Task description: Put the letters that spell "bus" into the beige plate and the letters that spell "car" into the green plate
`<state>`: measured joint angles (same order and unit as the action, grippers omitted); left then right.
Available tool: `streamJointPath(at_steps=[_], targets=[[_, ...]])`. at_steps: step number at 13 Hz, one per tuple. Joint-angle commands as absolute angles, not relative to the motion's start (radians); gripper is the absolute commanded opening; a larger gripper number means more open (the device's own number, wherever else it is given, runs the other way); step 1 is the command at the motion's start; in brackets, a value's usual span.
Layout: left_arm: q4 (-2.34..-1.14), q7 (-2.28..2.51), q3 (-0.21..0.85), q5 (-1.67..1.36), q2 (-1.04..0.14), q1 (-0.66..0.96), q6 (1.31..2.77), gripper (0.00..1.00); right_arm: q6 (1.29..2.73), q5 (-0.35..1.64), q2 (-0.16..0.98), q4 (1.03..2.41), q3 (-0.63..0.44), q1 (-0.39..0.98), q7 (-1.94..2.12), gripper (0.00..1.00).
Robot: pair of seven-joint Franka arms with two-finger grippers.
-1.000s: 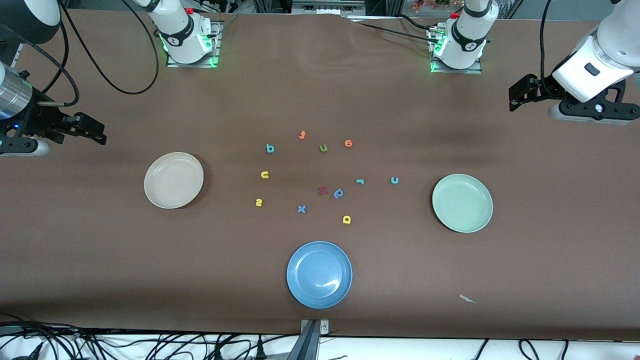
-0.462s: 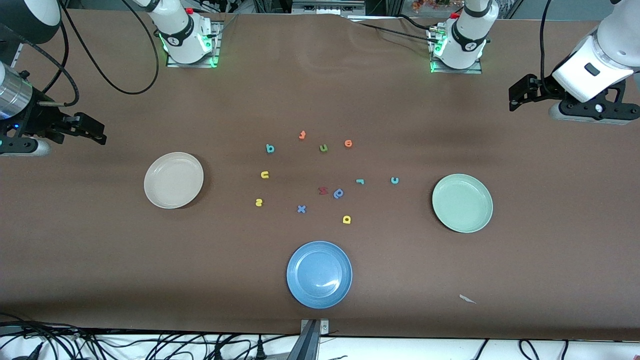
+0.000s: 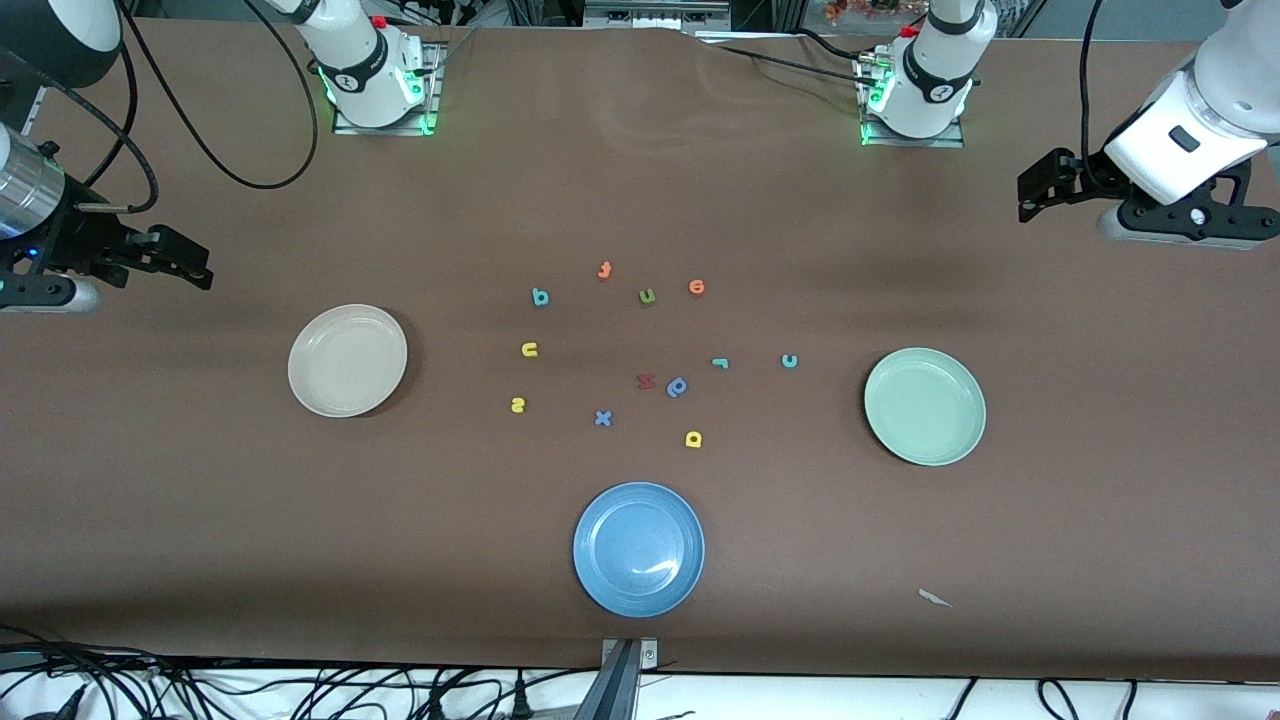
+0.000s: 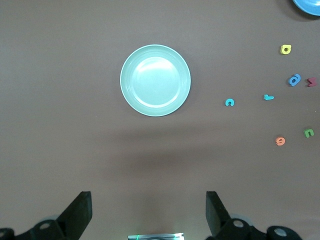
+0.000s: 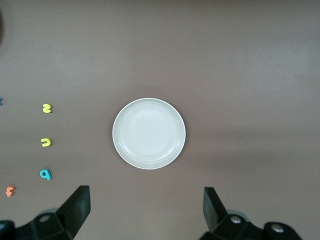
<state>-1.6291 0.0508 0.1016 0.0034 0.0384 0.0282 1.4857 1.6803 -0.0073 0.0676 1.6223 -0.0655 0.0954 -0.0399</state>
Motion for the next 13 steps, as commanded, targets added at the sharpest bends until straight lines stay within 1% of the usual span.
streamJointPath(at_steps=[1, 13], targets=[[-1.612, 0.048, 0.104, 0.023, 0.038, 0.028, 1.465, 1.00, 1.684, 0.012, 0.054, 1.628, -0.063, 0.089, -0.025, 1.00], [-1.611, 0.046, 0.098, 0.020, 0.037, 0.025, 1.465, 1.00, 1.681, 0.011, 0.049, 1.626, -0.055, 0.092, -0.034, 1.00]])
